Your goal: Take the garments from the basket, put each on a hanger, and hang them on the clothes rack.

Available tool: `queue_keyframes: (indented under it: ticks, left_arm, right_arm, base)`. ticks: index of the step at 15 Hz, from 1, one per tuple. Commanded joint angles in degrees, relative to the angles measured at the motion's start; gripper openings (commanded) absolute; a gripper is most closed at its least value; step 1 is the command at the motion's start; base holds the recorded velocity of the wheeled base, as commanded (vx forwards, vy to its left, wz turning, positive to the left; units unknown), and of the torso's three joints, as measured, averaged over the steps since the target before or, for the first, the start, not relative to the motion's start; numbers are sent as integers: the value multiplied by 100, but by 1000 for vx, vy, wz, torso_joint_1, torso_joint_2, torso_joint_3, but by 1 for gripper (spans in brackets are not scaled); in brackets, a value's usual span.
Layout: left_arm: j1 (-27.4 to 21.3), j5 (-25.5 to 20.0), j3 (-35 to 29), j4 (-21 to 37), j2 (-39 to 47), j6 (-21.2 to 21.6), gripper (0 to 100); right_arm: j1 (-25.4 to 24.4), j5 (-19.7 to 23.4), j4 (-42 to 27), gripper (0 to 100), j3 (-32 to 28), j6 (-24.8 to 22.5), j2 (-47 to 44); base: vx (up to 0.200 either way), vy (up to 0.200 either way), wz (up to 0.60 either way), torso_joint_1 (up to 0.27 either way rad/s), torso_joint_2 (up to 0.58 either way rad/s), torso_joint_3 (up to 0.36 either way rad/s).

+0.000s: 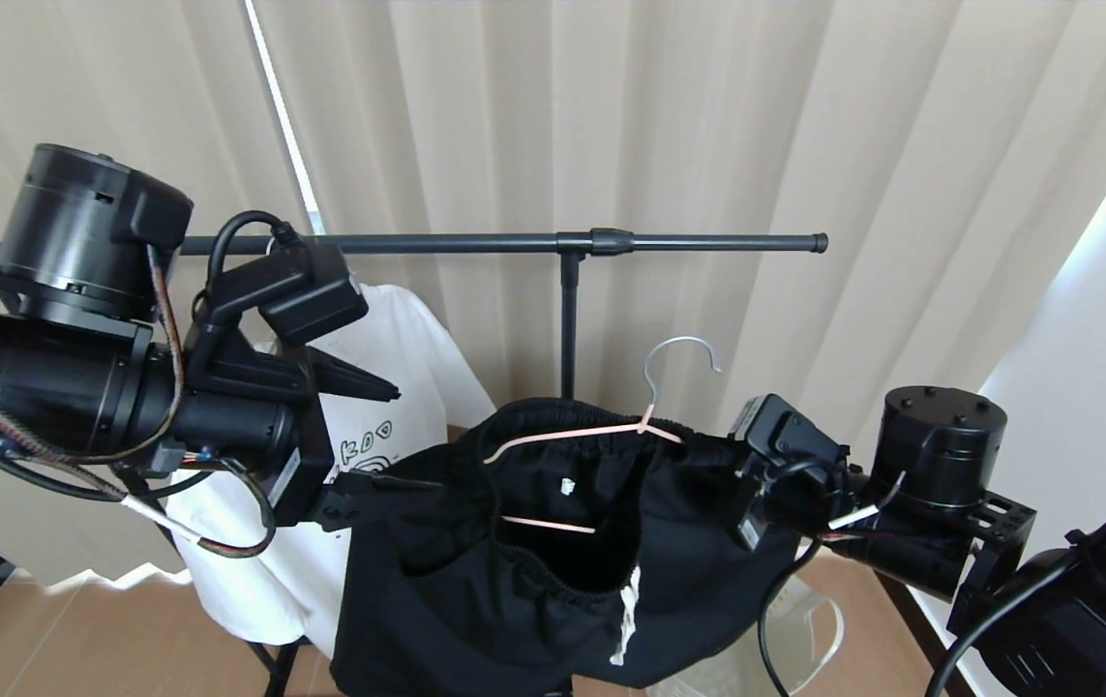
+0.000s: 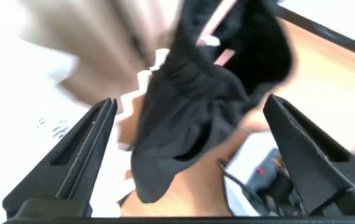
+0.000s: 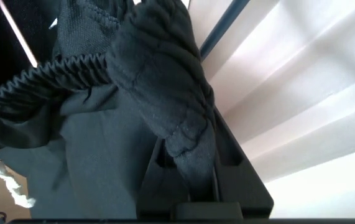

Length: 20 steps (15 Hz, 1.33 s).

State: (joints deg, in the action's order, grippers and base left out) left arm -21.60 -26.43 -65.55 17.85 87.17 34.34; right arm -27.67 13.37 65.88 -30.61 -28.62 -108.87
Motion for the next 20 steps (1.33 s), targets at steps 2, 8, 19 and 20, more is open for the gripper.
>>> queue_keyframes:
  ticks: [2, 8, 19, 20]
  left_arm:
    - [86, -64, -178, 52, 616, 732, 100]
    - [-116, -47, -397, 35, 1135, 1514, 100]
    - [-283, -55, -679, -9, 1495, 1488, 100]
    - [-336, -55, -696, -9, 1531, 1488, 100]
  right_arm:
    - [-1, 113, 4, 0, 46, -3, 42]
    - [-19, 130, 13, 0, 134, -12, 165]
    - [-300, 297, 13, 0, 389, -126, 499]
    - [-318, 297, 13, 0, 389, -126, 508]
  base:
    - [0, 0, 0, 0, 0, 0]
    - [0, 0, 0, 0, 0, 0]
    - [0, 0, 0, 0, 0, 0]
    - [0, 0, 0, 0, 0, 0]
